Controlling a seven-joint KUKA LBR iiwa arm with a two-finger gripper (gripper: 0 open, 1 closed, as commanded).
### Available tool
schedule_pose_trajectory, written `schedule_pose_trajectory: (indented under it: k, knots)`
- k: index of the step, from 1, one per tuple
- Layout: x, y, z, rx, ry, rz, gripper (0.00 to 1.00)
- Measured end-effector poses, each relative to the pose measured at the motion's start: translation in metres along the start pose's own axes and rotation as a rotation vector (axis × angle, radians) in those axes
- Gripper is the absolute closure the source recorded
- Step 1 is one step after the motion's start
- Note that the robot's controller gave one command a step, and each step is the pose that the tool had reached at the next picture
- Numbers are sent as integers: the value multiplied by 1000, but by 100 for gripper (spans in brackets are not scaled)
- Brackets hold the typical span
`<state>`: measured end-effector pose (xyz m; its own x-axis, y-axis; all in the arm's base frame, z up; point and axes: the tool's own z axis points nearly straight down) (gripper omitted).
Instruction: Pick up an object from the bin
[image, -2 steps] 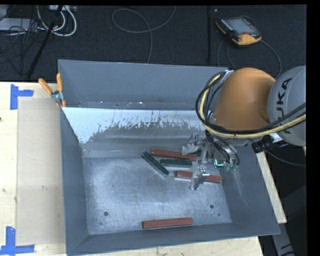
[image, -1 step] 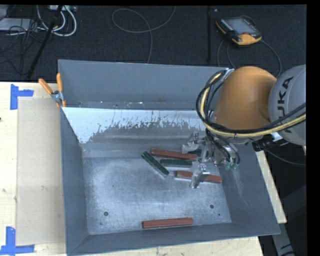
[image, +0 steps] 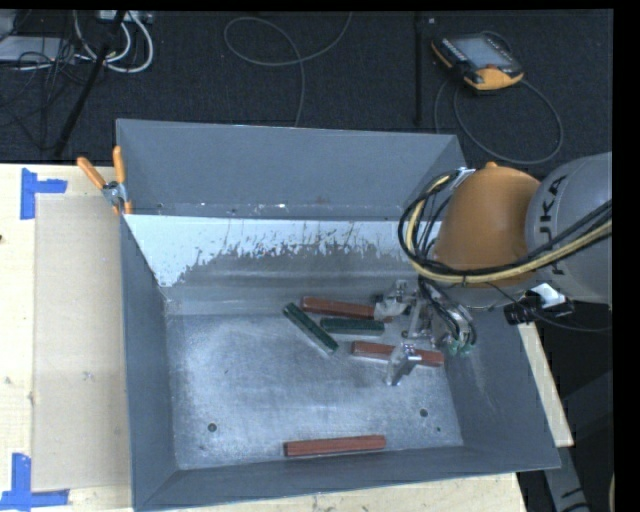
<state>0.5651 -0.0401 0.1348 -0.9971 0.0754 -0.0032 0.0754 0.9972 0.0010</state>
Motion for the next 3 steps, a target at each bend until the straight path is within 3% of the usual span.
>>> schedule_pose_trajectory:
  k: [1, 2, 3]
  knots:
    - [-11, -14, 11, 1, 7, 23, 0]
    - [-14, -48, 24, 0, 4, -195, 0]
    - [-31, -52, 58, 4, -3, -248, 0]
